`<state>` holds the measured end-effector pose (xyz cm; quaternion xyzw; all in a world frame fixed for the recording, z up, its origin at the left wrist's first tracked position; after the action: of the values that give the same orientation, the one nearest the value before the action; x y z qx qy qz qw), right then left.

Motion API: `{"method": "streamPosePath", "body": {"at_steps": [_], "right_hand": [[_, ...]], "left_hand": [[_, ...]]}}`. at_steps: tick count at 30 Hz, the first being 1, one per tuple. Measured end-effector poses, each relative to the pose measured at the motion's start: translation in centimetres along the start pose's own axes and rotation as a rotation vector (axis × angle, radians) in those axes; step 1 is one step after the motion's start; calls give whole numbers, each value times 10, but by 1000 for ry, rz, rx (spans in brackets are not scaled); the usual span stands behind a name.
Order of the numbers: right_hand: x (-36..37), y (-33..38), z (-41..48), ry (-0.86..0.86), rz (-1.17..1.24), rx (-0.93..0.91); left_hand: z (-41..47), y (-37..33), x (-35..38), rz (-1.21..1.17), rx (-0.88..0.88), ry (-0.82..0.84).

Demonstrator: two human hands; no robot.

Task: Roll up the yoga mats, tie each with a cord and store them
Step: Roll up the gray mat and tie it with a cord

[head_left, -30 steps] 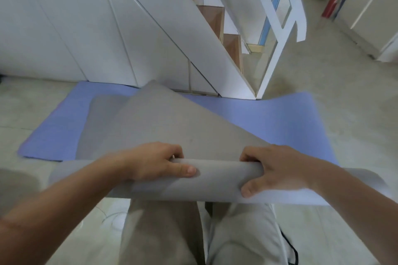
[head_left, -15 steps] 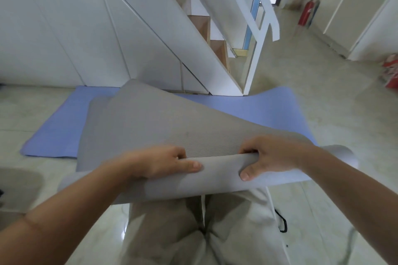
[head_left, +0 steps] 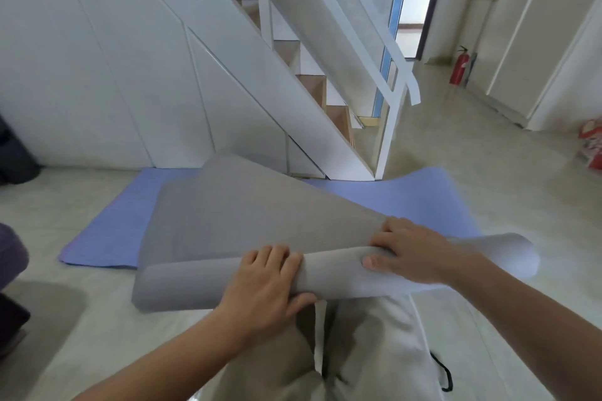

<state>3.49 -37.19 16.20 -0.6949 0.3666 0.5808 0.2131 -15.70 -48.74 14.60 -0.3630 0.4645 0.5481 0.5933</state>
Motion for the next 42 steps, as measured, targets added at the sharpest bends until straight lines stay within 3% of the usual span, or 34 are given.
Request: {"method": "streamPosePath", "body": {"at_steps": [2,5,7,11,12,15,17,21,30,33,38,42], "right_hand": [[1,4,-2,-220,-65,10],[3,13,-12,-579,-184,-34],[9,17,-9,-598,-240,-57],[2,10,8,-570,-221,-62],[-2,9,15,-519,-209,-71],[-16,-6,33,-320,-101,-47],[-22,-14,43,-203,-4,-31],[-27,-16,72,-57,3,-27],[-28,-29,88,-144,-227,-86],[-38,-28,89,-135,-221,-67],[-22,-8,52,-136,-273,-91],[-17,1,25,11,-140,-137]], "left_hand": [[18,7,2,-22,-3,75],[46,21,9,-166,-27,323],[61,29,15,-277,-85,481],[87,38,22,-235,-49,548],[93,39,17,-152,-7,471],[95,31,-18,-16,76,-35],[80,19,-23,19,83,-206],[81,32,4,35,-32,-43],[152,76,38,-286,-129,598],[156,74,36,-316,-109,646],[122,54,24,-140,44,643],[96,38,15,-345,12,822]]}}
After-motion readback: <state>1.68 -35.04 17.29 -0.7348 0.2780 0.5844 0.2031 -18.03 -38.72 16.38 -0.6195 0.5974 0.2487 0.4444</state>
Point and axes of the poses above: each hand's wrist, its own z-axis towards the middle knuckle, its own x-axis out of the palm, y = z × x, the point moved 8 cm from there along z, towards the middle knuckle, and after that the axes turned 3 degrees about -x, right-handed, at the moved point
